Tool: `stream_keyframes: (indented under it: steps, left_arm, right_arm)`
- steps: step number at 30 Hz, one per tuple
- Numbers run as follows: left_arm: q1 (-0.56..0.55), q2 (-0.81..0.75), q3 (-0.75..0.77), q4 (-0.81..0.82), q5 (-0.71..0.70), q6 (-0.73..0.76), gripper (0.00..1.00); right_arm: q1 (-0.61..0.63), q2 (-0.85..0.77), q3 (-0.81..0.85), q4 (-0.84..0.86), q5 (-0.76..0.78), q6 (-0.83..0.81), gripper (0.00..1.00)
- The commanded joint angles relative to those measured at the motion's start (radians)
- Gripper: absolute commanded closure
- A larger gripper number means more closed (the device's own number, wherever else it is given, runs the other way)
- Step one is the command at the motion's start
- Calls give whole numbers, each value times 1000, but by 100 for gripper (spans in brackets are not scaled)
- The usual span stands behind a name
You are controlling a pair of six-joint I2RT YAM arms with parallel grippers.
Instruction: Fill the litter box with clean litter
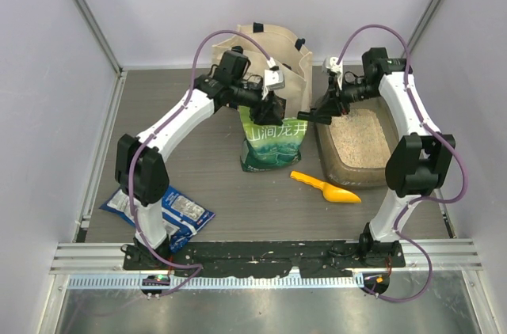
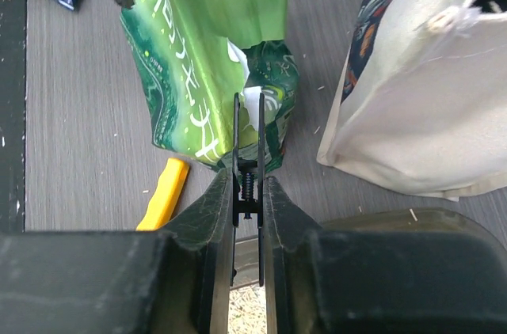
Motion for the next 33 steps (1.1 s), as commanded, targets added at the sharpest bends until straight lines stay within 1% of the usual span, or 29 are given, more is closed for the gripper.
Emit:
stream_keyframes:
  steps: [1, 6, 9, 18, 22, 25, 26, 28, 33]
  left_arm:
    - [-6, 1, -8, -10, -9, 72, 49]
    - [-20, 40, 18, -16, -6, 75, 50]
    - [-32, 63, 34, -19, 4, 73, 50]
    - [-59, 133, 66, -10, -6, 90, 51]
    - [-59, 153, 77, 9, -11, 67, 55]
    - [-59, 164, 81, 9, 3, 44, 63]
    - [-59, 167, 81, 4, 6, 44, 69]
    - [-59, 169, 80, -2, 23, 40, 76]
    - [-59, 172, 75, 4, 50, 0, 85]
  right_arm:
    - [7, -3, 58, -161, -8, -167, 99]
    - [12, 40, 101, -265, -9, -256, 99]
    - [12, 49, 110, -305, -9, -282, 99]
    - [23, 49, 75, -308, 1, -289, 99]
    - [29, 48, 62, -311, 9, -289, 99]
    - [32, 40, 49, -311, 14, -289, 99]
    - [30, 36, 50, -310, 21, -293, 99]
    - [20, 28, 59, -301, 23, -292, 99]
    - [-5, 16, 136, -308, 5, -293, 99]
